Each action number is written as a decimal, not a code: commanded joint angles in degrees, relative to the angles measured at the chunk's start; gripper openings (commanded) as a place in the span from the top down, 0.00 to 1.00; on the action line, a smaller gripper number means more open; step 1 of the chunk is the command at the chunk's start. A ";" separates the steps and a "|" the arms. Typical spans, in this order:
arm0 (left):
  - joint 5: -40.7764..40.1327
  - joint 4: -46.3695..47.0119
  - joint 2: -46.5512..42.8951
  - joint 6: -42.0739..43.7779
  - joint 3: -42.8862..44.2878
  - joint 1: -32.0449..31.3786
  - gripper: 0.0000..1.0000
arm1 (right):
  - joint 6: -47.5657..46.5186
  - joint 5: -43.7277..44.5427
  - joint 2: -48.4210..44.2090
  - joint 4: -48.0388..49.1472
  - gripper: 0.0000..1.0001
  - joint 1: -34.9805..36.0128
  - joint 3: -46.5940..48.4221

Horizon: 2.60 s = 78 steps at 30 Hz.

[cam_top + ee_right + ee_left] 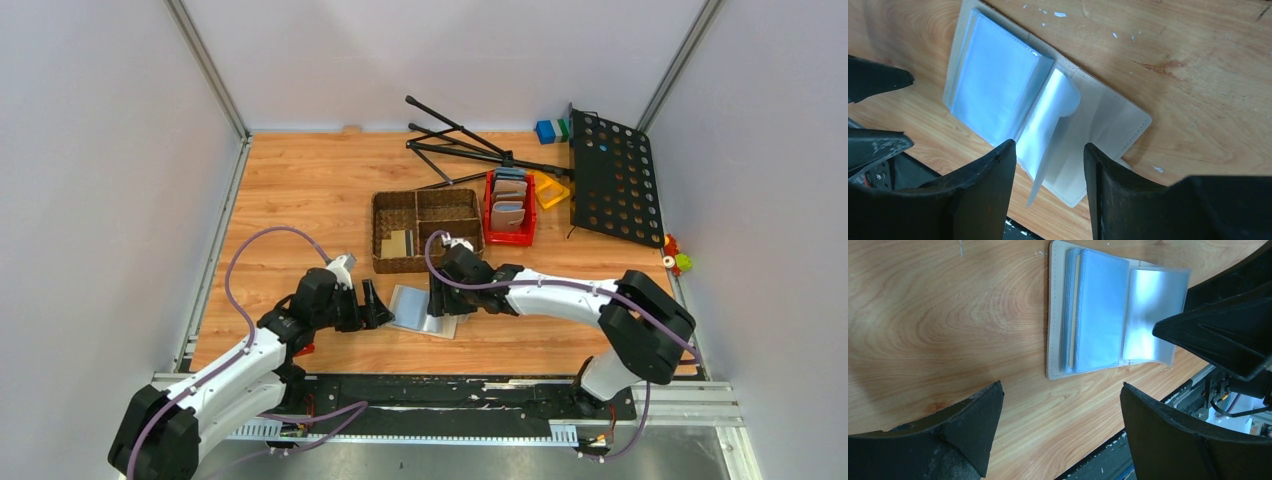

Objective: Take the credit cards out of the card holder
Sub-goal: Pick up the card holder from the center of the board.

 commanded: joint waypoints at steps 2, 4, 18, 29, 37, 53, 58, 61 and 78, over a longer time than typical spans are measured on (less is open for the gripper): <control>-0.81 0.31 -0.57 0.43 1.49 -0.23 0.08 | 1.48 -1.06 3.58 4.23 0.51 -0.30 2.49; -0.69 0.50 -0.41 0.34 1.45 -0.23 0.08 | 1.33 -2.09 4.78 4.36 0.57 -0.41 3.13; 3.68 8.72 -1.88 -2.57 -1.70 -0.23 0.05 | -5.46 -11.37 -8.46 13.69 1.00 -0.76 -2.69; 8.33 21.44 -13.14 -14.55 -8.10 -0.22 0.01 | -5.59 -16.47 -18.15 14.98 1.00 -0.80 -4.57; 12.56 26.69 -17.62 -25.93 -9.36 -0.18 0.00 | -5.08 -19.58 -27.57 15.07 1.00 -0.87 -5.05; 16.88 51.64 -8.39 -53.68 -7.71 -0.23 0.00 | -2.23 -18.52 -39.99 13.87 1.00 -1.80 -2.30; 18.13 54.83 -6.30 -56.02 -8.30 -0.23 0.00 | 0.19 -21.18 -39.95 18.23 1.00 -1.81 -2.38; 17.62 54.59 -7.04 -56.57 -8.96 -0.23 0.00 | 2.95 -22.07 -39.73 21.85 1.00 -1.84 -4.05; 18.79 55.53 -6.67 -57.76 -8.57 -0.29 0.08 | 6.89 -24.54 -34.46 28.02 1.00 -1.84 -8.97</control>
